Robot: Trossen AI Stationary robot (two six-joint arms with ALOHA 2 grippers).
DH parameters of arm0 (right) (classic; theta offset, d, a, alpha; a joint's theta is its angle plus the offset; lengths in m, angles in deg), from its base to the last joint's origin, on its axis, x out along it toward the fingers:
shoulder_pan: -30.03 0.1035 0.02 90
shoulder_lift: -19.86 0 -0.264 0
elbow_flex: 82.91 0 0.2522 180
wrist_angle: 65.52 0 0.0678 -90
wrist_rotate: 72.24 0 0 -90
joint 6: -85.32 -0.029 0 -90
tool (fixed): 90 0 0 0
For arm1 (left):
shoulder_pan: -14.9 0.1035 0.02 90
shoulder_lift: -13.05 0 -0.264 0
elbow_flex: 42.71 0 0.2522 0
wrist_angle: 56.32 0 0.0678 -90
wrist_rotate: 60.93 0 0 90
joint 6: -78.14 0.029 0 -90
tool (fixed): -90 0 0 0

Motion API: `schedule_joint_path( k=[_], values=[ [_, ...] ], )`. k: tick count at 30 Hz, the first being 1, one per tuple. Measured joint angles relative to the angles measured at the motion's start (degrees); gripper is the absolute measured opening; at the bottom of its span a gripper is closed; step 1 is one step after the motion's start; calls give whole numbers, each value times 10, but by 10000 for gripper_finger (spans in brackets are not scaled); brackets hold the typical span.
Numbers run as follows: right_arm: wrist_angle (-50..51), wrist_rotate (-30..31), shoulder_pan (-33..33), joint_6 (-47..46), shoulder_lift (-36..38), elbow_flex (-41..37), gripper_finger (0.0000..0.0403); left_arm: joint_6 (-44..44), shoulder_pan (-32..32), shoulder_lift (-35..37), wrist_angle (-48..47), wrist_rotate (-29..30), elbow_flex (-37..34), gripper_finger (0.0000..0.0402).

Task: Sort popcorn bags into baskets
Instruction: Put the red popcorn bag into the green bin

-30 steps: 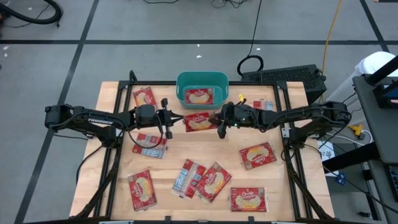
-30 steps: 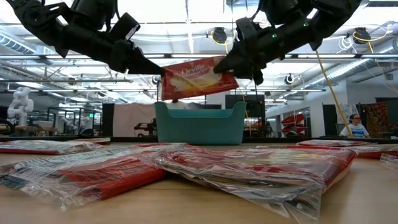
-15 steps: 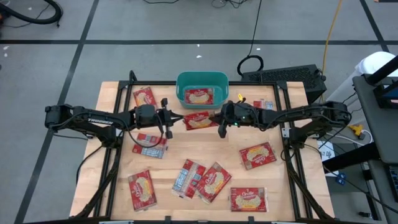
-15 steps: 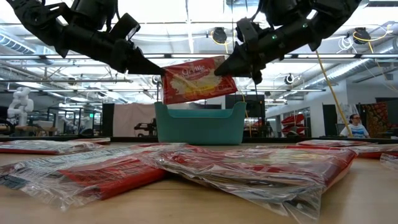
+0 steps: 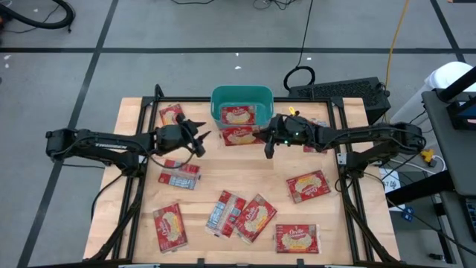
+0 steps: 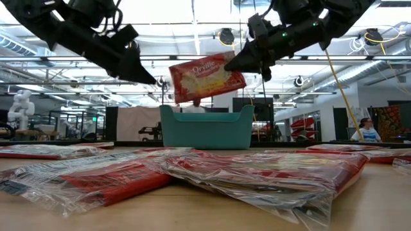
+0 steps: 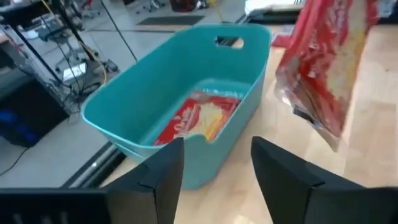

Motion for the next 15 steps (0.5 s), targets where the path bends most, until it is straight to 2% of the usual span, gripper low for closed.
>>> schedule_joint_path(
  k=[3,6,11,15],
  values=[
    [0,-1,-20,4,22,0,5,0,0,29,-19,-3,0,193],
    [-22,2,-45,11,36,0,5,-2,0,39,-21,-48,0,179],
    [-31,-4,-93,27,23,24,5,-10,0,15,-1,-119,0,150],
    [19,-51,-138,38,-5,85,5,-10,-4,-18,25,-127,0,130]
  ],
)
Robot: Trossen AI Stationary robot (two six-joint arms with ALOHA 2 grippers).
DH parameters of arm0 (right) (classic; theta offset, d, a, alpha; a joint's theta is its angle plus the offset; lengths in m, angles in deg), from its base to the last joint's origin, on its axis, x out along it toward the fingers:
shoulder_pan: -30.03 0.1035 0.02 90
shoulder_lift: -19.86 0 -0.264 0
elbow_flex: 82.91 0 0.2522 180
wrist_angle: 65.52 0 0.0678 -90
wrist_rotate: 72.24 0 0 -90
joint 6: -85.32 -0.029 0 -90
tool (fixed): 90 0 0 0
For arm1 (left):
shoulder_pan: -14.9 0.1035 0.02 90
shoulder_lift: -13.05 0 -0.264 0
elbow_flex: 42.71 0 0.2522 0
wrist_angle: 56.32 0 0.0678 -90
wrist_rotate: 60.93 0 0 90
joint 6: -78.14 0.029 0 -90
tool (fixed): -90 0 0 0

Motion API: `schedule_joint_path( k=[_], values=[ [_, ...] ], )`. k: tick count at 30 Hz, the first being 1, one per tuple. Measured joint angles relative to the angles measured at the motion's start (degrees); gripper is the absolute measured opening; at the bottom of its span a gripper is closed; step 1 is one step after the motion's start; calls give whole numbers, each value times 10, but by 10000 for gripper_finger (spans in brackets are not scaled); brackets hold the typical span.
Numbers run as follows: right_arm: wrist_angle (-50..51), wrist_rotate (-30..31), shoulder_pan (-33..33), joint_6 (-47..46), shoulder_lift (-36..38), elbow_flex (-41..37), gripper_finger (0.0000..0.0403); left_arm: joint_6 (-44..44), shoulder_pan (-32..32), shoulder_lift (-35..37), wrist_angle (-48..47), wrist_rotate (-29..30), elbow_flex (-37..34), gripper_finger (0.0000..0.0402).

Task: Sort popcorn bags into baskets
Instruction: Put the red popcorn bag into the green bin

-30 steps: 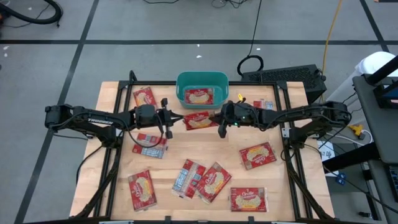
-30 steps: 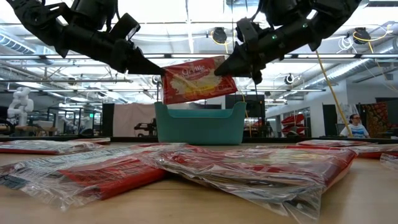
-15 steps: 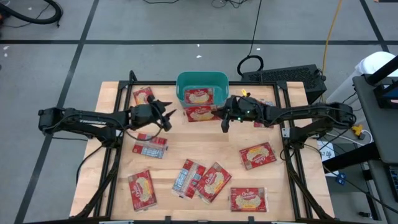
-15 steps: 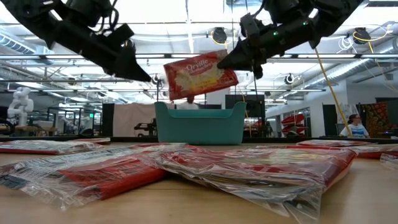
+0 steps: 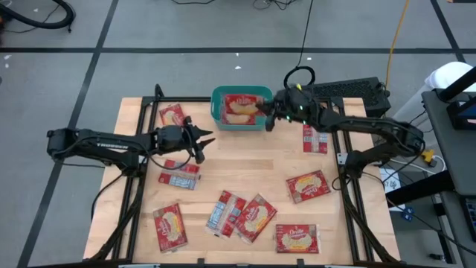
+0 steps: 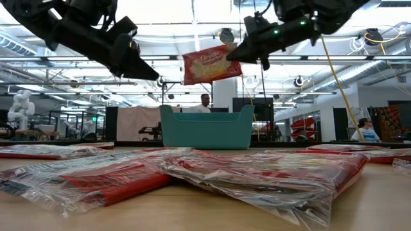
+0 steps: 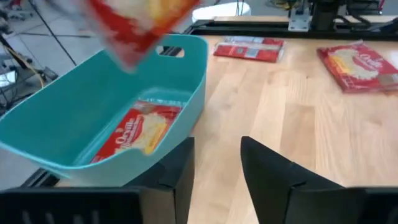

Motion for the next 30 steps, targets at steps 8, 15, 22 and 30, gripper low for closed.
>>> schedule_joint_path(
  k=[8,15,22,30],
  values=[
    [65,-59,-71,-6,-85,98,9,14,-16,-47,41,-6,0,113],
    [64,-69,-81,-27,-183,119,10,17,-19,-73,39,-38,0,113],
    [56,-69,-81,-41,-228,125,10,22,-19,-80,42,-38,0,113],
    [56,-69,-81,-41,-246,125,12,24,-19,-80,42,-38,0,113]
  ],
)
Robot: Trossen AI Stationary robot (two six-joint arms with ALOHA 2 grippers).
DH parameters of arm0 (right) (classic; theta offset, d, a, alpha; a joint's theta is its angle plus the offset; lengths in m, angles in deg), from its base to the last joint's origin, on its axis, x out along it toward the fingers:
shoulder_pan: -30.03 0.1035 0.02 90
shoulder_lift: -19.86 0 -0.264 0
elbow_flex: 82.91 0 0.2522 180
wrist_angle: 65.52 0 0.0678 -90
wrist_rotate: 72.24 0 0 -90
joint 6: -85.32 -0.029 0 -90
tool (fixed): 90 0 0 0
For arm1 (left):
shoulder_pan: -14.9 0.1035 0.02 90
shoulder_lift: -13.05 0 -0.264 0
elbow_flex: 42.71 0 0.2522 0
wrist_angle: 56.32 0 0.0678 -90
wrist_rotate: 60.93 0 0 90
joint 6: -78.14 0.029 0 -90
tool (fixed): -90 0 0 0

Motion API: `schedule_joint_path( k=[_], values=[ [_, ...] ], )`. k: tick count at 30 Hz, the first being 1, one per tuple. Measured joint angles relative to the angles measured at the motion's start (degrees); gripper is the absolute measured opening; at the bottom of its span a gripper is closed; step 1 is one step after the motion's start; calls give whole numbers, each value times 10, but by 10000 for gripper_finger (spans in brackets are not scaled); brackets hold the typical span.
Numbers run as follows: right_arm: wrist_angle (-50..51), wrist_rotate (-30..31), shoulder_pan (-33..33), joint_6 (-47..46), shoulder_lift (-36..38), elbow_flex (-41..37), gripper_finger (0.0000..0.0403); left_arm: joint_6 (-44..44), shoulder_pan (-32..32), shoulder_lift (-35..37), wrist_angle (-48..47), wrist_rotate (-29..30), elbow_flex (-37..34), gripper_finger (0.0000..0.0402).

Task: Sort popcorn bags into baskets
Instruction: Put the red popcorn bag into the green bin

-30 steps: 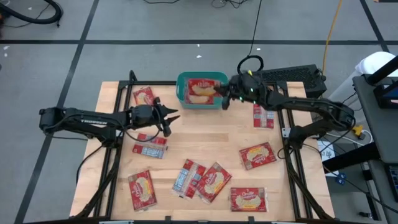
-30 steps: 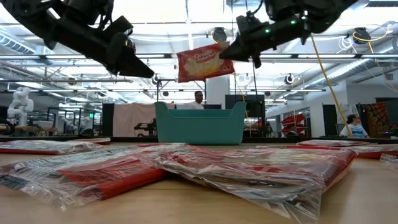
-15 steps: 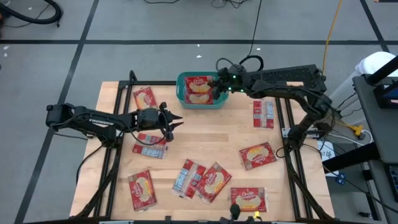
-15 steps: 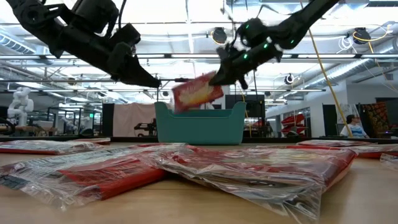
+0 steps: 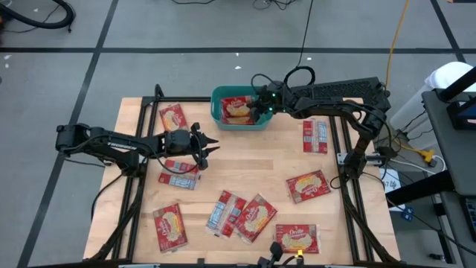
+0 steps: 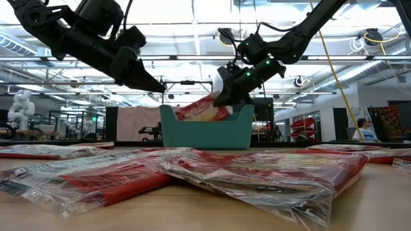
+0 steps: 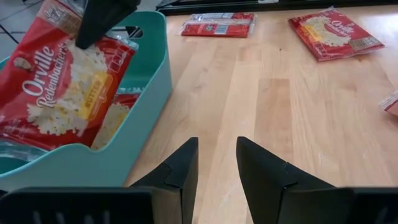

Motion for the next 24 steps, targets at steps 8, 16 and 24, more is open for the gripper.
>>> schedule_joint_path(
  k=[8,16,24],
  values=[
    [0,17,0,0,-1,0,60,0,0,0,-1,-2,0,113],
    [7,47,0,2,-1,0,141,1,0,0,-1,-2,0,113],
    [15,50,0,17,29,0,180,1,0,0,-12,-2,0,113]
  ],
)
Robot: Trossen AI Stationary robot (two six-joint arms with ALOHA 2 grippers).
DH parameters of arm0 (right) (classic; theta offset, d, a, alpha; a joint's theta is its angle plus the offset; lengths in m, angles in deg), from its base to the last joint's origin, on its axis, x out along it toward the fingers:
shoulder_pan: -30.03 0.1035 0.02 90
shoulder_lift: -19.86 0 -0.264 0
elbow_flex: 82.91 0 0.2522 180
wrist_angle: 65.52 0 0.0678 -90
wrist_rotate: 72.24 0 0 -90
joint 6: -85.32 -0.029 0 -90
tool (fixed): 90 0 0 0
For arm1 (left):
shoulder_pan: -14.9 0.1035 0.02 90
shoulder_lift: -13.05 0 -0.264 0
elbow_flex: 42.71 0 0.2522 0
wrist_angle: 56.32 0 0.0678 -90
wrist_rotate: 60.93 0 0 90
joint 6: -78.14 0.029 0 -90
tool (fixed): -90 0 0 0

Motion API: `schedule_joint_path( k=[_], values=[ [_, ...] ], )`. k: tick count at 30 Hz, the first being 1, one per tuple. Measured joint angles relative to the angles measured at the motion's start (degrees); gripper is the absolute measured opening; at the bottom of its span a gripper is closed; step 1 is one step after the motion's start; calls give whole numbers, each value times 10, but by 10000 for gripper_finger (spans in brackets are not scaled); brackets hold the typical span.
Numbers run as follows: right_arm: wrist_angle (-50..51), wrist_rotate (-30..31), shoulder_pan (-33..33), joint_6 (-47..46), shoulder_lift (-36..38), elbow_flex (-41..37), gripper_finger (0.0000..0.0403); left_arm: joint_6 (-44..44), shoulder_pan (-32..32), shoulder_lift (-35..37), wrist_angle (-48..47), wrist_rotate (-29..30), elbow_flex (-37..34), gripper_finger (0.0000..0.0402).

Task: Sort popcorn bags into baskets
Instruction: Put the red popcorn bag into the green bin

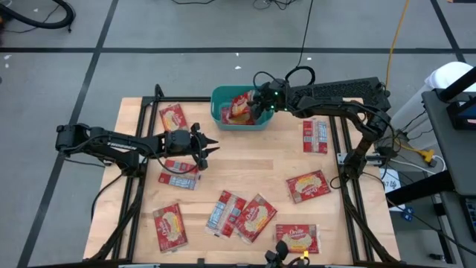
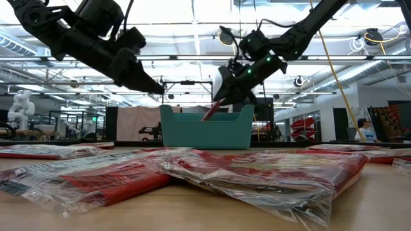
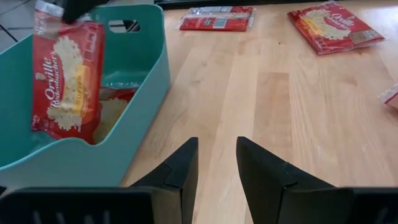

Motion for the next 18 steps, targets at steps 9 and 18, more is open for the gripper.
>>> schedule_joint_path(
  k=[9,18],
  values=[
    [66,57,11,13,70,0,183,-1,0,0,-4,0,0,113],
    [90,55,105,35,99,0,183,-3,0,3,-32,25,0,113]
  ],
)
